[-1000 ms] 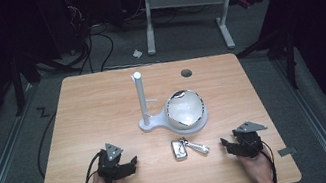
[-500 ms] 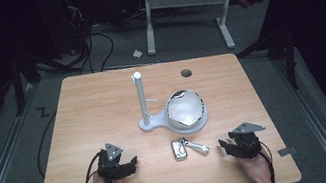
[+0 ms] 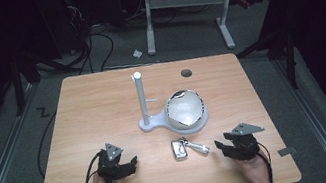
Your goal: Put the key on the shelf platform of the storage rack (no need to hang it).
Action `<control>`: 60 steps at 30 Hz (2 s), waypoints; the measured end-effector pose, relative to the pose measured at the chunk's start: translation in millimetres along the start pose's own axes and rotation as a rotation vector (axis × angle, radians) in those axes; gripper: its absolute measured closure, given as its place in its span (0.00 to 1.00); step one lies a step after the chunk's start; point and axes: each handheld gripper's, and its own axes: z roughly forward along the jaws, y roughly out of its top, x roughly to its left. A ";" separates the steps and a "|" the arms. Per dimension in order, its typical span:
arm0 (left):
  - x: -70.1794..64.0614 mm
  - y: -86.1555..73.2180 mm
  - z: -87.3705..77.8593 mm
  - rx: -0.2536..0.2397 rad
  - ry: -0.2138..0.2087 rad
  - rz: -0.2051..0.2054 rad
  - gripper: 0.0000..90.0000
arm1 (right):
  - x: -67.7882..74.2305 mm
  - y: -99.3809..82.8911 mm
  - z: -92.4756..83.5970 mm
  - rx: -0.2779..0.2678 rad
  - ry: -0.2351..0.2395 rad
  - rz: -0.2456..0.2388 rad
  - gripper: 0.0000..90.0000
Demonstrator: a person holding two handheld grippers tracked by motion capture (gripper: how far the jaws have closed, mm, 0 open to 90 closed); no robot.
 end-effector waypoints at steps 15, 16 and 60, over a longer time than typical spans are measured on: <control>0.0 0.0 0.0 0.000 0.000 0.000 0.25 | 17.9 14.2 -5.7 -0.023 0.062 -0.043 0.58; 0.0 0.0 0.0 0.000 0.000 0.000 0.25 | 19.1 15.3 -5.9 -0.025 0.066 -0.047 0.58; 0.0 0.1 0.0 0.000 0.000 -0.001 0.25 | 51.5 32.6 40.8 0.078 0.116 -0.145 0.59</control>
